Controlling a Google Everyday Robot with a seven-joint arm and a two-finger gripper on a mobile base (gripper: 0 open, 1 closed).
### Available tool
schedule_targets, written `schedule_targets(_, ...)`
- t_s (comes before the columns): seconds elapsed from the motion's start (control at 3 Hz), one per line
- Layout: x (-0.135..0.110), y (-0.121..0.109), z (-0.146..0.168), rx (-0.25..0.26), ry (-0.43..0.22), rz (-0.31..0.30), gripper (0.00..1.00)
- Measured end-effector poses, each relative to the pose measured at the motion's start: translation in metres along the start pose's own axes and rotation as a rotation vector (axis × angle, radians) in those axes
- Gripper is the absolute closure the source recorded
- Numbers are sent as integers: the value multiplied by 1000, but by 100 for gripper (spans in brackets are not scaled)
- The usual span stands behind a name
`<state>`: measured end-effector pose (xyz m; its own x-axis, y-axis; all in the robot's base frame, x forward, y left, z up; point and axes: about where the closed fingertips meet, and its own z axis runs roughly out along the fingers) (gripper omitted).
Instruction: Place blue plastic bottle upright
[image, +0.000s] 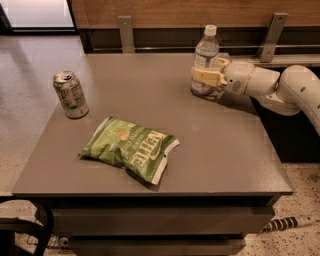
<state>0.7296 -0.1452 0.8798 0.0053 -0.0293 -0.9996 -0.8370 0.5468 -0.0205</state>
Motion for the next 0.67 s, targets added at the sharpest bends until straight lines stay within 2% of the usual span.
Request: schedule_targets(0.67,0,0,0,0,0,0,12)
